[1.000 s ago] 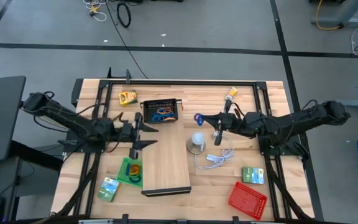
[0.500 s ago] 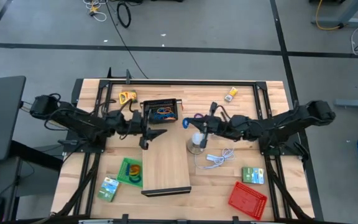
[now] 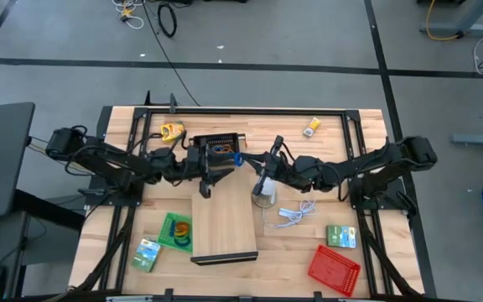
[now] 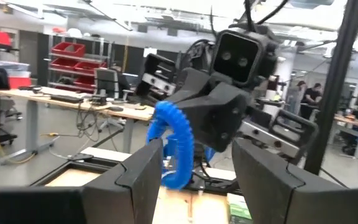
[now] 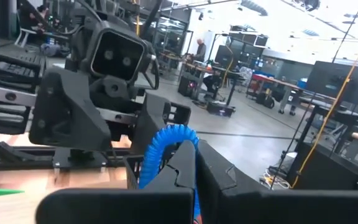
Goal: Pick & Place Office Desk Supplies
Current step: Put the blue spiral keychain into the green bin
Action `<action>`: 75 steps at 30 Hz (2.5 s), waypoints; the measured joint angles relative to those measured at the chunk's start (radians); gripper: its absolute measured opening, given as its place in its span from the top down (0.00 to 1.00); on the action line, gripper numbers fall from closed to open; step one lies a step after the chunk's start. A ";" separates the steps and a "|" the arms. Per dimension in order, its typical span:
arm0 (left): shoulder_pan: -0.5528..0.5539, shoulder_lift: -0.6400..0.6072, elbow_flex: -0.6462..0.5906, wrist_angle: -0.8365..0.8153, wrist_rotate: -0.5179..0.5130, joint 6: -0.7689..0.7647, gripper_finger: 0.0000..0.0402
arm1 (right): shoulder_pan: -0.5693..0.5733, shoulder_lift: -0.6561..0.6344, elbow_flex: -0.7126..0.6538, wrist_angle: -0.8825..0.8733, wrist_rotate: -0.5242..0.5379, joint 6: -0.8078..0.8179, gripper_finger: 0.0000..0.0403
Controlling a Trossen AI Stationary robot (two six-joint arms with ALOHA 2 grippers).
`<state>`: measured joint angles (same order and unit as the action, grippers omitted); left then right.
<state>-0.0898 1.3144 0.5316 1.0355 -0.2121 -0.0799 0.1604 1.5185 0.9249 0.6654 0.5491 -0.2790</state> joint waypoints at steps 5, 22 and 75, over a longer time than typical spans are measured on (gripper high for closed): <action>0.000 0.000 0.000 -0.022 -0.044 -0.010 0.50 | -0.001 0.000 0.000 0.005 0.000 0.000 1.00; 0.026 0.015 0.076 -0.110 -0.049 0.001 0.50 | -0.001 0.000 0.001 0.028 -0.002 -0.006 1.00; -0.176 -0.129 0.137 -0.733 -0.134 0.144 0.93 | 0.187 -0.057 0.002 -0.071 0.072 -0.140 0.41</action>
<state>-0.2662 1.1850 0.6689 0.3024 -0.3465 0.0640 0.3472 1.4615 0.9264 0.5939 0.6209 -0.4187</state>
